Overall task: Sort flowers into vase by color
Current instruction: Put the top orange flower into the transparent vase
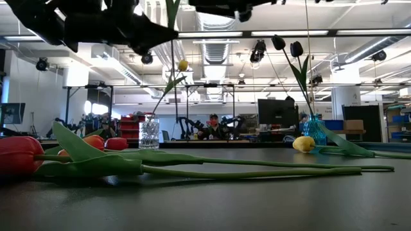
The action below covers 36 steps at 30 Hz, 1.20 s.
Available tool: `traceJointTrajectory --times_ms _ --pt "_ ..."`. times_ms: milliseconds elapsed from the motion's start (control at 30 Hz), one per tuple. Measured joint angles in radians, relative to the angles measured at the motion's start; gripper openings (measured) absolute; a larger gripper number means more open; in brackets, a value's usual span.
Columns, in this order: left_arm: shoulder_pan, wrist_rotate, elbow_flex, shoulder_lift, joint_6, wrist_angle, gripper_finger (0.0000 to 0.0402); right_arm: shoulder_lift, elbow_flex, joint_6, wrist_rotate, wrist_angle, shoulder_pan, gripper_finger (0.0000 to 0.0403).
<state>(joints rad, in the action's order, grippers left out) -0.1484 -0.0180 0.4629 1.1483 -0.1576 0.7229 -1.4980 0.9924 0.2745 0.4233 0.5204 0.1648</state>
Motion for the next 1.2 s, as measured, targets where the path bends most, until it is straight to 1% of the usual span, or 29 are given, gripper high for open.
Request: traceJointTrajectory --times_ms 100,167,200,300,367,400,433,500,567,667,733,967,1200 --pt "-0.041 0.040 0.000 -0.053 -0.022 -0.079 0.0001 0.029 0.000 -0.027 0.082 -0.118 0.011 0.0170" --pt "-0.074 0.047 0.000 -0.096 -0.031 -0.126 0.0001 0.032 -0.006 -0.027 0.129 -0.167 0.017 0.0145" --pt "-0.091 0.047 0.000 -0.118 -0.034 -0.138 0.0001 0.031 -0.015 -0.027 0.134 -0.180 0.017 0.0129" --pt "-0.147 0.047 0.000 -0.185 -0.039 -0.179 0.0001 0.024 -0.053 -0.028 0.126 -0.180 0.017 0.0075" --pt "-0.182 0.048 0.000 -0.230 -0.041 -0.208 0.0001 0.023 -0.083 -0.030 0.095 -0.174 0.016 0.0037" --pt "-0.199 0.047 0.000 -0.247 -0.044 -0.214 0.0001 0.023 -0.099 -0.030 0.069 -0.150 0.014 0.0023" --pt "-0.213 0.047 0.000 -0.262 -0.044 -0.217 0.0001 0.023 -0.113 -0.026 0.046 -0.116 0.014 0.0018" --pt "-0.238 0.047 0.000 -0.284 -0.049 -0.237 0.0001 0.029 -0.131 -0.009 0.017 -0.064 0.014 0.0014" --pt "-0.254 0.063 0.000 -0.300 -0.077 -0.242 0.0001 0.043 -0.137 0.002 0.014 -0.060 0.014 0.0013" --pt "-0.279 0.139 0.000 -0.314 -0.136 -0.242 0.0001 0.054 -0.140 0.000 0.014 -0.060 0.014 0.0012" --pt "-0.305 0.163 0.000 -0.316 -0.150 -0.242 0.0001 0.055 -0.140 -0.001 0.014 -0.062 0.014 0.0012" --pt "-0.418 0.164 0.000 -0.300 -0.148 -0.198 0.0001 0.055 -0.141 -0.004 0.014 -0.062 0.014 0.0012" --pt "-0.518 0.101 0.000 -0.236 -0.139 -0.107 0.0001 0.055 -0.141 -0.005 0.014 -0.061 0.014 0.0012"
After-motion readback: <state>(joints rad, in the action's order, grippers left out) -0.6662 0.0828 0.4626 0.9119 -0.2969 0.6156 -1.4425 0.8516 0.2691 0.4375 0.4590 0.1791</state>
